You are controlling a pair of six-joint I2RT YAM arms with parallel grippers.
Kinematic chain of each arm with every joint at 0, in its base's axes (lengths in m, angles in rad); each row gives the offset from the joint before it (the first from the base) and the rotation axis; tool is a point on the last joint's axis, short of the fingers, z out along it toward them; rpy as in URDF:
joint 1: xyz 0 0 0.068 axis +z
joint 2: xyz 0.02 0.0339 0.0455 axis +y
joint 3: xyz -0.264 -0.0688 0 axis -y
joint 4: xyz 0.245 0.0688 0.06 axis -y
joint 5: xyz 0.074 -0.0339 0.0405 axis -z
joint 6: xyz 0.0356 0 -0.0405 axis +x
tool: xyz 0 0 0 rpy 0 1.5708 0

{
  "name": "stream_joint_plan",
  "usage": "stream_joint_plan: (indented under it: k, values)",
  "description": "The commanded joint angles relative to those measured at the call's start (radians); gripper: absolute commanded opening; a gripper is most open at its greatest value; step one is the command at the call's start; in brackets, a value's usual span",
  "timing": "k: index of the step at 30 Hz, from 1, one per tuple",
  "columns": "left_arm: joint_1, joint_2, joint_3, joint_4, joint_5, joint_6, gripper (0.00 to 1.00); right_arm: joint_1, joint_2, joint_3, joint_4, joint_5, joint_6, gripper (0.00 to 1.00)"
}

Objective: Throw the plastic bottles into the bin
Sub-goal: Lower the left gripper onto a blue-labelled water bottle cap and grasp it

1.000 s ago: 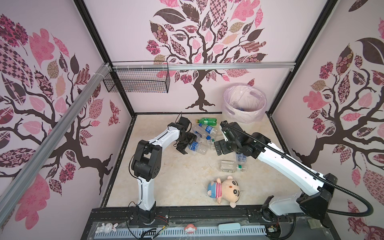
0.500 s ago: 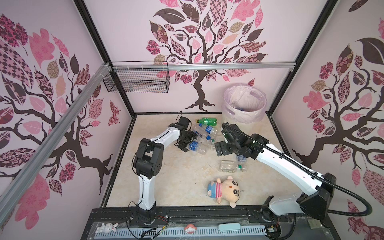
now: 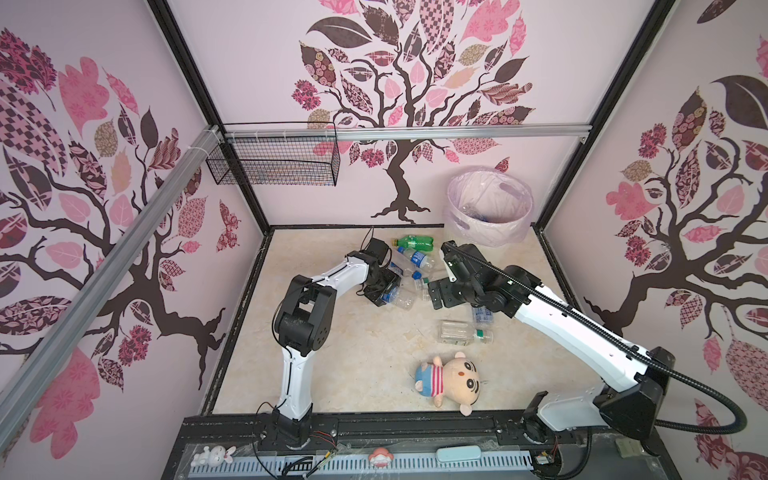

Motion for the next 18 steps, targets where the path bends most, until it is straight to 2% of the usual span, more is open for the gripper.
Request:
stream_joint_plan:
  k: [1, 9, 13, 18]
  values:
    - [0.0, 0.002, -0.028, 0.008, -0.018, 0.043, 0.71, 0.0, 0.009, 0.027, -0.005, 0.014, -0.027, 1.0]
    - [0.0, -0.026, -0.093, 0.022, -0.012, 0.085, 0.61, -0.001, -0.011, -0.013, 0.022, -0.01, -0.035, 1.0]
    - [0.0, -0.048, -0.079, 0.002, -0.021, 0.148, 0.57, -0.004, -0.008, -0.035, 0.04, -0.01, -0.03, 0.99]
    - [-0.001, -0.097, -0.064, -0.031, -0.006, 0.226, 0.55, -0.005, -0.009, -0.039, 0.064, -0.068, 0.021, 0.99]
